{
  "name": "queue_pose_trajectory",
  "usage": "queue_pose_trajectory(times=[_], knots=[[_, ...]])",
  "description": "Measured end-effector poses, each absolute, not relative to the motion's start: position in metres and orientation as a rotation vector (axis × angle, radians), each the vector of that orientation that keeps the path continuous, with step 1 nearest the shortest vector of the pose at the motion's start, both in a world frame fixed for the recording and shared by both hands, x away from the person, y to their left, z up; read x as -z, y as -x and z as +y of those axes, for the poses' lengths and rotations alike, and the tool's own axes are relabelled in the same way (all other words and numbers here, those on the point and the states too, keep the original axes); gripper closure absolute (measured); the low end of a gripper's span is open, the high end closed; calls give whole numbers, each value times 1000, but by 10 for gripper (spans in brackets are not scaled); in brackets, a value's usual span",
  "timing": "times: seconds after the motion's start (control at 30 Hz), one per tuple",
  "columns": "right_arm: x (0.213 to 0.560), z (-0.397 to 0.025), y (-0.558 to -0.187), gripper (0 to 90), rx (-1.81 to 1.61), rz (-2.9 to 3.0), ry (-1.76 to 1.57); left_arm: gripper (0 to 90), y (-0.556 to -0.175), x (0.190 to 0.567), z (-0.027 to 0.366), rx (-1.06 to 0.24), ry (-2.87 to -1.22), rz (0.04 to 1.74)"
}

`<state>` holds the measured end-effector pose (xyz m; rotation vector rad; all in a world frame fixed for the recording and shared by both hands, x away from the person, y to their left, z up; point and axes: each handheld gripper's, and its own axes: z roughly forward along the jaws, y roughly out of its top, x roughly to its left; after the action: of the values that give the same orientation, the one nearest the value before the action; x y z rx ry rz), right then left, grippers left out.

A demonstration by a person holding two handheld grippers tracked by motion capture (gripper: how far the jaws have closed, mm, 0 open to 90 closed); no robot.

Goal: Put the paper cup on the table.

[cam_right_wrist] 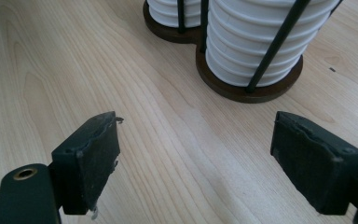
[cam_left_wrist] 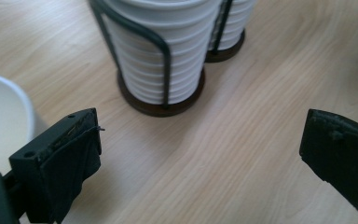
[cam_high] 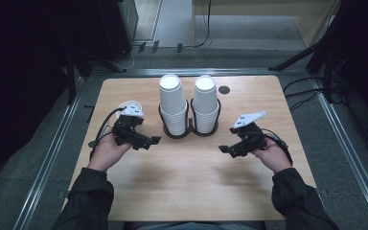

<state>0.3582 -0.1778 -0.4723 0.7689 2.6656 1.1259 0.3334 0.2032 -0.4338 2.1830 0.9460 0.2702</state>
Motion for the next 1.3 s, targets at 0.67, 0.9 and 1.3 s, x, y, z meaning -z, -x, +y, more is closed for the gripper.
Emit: queue_pose_trajectory(times=[0.67, 0.9, 1.3], knots=[[474, -178, -352, 157, -1115, 2676, -764, 0, -329, 464, 150, -175, -2218, 823], [473, -179, -347, 157, -1139, 2664, -780, 0, -327, 468, 131, -163, -2248, 758], [478, -176, -340, 157, -1151, 2671, -820, 0, -329, 478, 107, -105, -2283, 700]])
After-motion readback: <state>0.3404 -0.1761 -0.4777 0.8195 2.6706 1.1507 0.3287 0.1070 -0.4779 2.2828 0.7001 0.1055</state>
